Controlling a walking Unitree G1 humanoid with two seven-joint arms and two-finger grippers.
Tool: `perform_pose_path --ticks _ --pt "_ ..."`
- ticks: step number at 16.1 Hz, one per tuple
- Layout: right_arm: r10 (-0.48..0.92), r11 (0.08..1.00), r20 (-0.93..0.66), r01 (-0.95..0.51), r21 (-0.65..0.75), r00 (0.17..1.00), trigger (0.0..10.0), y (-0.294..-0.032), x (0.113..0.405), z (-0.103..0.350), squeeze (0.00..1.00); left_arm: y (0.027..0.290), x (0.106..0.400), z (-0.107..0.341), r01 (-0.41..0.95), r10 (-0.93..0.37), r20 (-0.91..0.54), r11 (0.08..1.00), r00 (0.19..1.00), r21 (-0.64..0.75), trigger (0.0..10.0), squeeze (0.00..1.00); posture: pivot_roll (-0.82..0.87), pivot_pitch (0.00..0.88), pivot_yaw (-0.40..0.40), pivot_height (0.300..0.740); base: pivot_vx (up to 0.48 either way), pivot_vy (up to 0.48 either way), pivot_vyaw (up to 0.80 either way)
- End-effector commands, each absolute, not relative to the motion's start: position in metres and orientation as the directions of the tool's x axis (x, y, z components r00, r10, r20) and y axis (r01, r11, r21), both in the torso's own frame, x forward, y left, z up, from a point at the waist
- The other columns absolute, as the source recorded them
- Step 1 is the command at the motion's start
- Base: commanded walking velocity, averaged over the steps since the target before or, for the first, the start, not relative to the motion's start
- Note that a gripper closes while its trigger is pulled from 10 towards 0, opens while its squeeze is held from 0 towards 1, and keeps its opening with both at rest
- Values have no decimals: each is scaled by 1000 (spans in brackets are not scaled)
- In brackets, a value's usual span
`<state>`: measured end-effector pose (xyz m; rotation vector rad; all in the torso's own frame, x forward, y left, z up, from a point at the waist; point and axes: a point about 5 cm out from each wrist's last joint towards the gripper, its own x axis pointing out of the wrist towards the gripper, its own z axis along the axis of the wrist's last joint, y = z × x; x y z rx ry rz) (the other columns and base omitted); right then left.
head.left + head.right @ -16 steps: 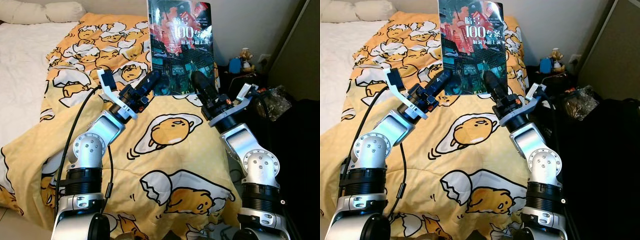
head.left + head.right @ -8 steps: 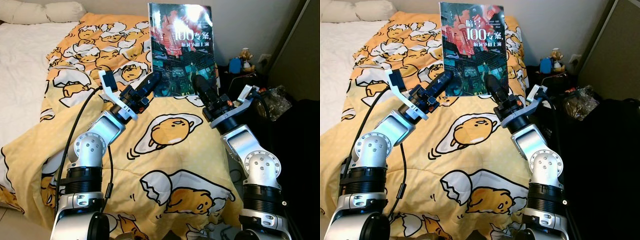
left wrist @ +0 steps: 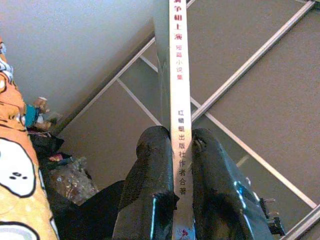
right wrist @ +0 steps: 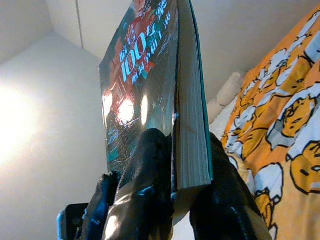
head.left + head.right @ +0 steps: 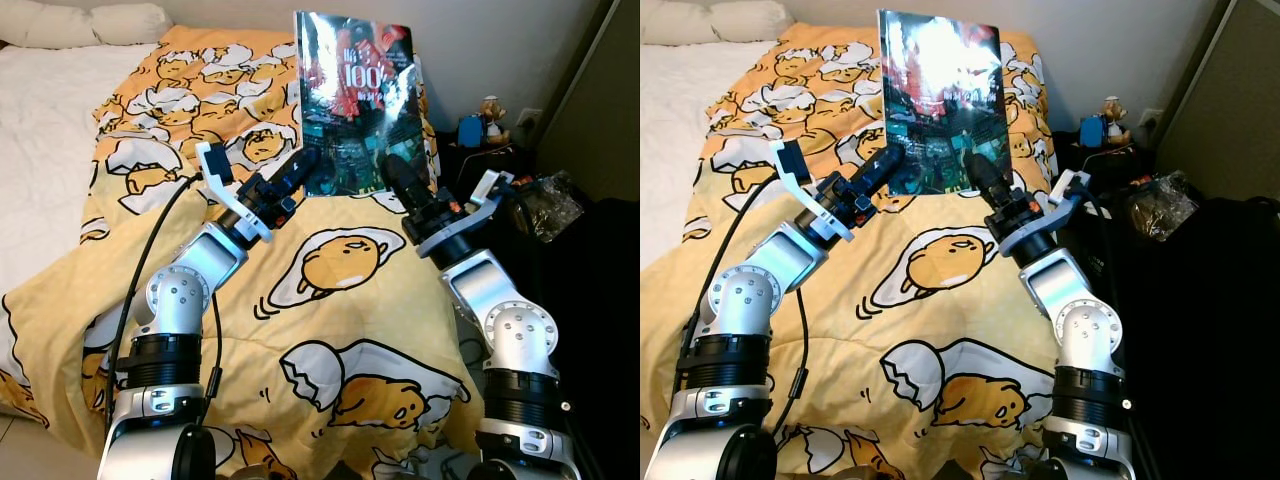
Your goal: Clean up the room
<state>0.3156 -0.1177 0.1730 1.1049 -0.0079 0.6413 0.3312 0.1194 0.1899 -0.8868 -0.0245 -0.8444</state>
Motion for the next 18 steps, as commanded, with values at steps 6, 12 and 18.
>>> perform_pose_path --ticks 6,12,18 --pt "430 431 233 -425 796 872 0 -114 314 164 0 126 329 181 646 -649 283 428 706 -632 10000 1000 -65 0 79 740 0 0 0" --pt "352 482 174 -337 808 920 0 -121 315 152 0 156 335 170 538 -533 213 585 819 -607 10000 1000 -63 0 79 740 0 0 0" --pt "197 767 69 -197 610 978 0 -136 310 131 0 184 331 150 316 -319 25 923 948 -217 10000 1000 -46 0 64 740 0 0 0"
